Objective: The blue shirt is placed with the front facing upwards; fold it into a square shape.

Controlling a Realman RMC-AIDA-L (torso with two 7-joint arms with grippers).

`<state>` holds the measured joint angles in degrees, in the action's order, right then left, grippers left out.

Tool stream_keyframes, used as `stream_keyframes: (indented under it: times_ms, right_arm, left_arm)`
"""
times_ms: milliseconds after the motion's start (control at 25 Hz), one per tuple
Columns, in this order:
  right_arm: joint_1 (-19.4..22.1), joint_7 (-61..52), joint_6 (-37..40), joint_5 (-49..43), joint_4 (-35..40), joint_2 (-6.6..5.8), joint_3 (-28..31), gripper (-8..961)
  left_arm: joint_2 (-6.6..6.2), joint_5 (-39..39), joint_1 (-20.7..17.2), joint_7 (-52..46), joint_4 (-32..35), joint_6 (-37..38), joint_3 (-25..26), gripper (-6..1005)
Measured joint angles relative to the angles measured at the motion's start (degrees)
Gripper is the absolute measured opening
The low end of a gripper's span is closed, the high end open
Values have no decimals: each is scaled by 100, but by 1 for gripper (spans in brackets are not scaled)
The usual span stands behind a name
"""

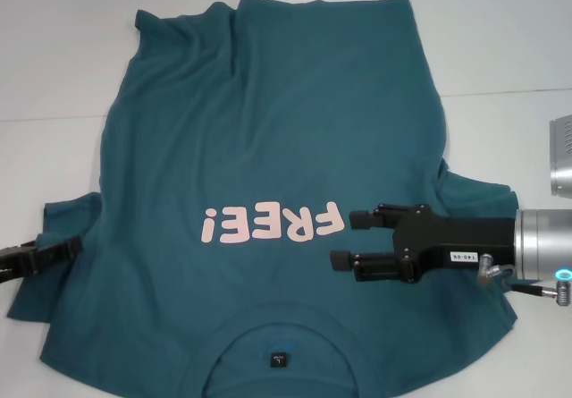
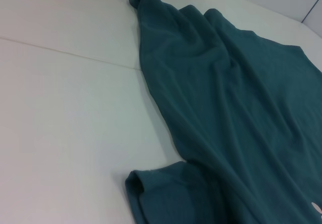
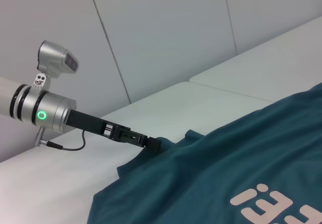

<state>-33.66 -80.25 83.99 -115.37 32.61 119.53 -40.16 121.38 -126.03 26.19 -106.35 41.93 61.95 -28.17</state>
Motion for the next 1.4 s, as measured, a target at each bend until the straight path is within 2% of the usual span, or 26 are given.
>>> stream_keyframes:
  times_ms: [480, 720, 800, 1040, 1400]
  right_arm:
    - [0, 0, -5, 59, 0, 0, -1, 869]
    - [0, 1, -7, 74, 0, 0, 0, 869]
    - [-4, 0, -5, 78, 0, 0, 0, 868]
    - [-9, 0, -7, 85, 0, 0, 0, 868]
    - [-5, 0, -47, 130, 0, 0, 0, 869]
  left_arm:
    - [24, -271, 3, -257, 275, -66, -151, 699]
    - [49, -308, 15, -282, 352, -74, -187, 474]
    - [64, -308, 16, -283, 381, -75, -188, 259]
    - [88, -308, 18, -285, 438, -78, -252, 33]
    - [82, -308, 11, -297, 508, -76, -262, -1]
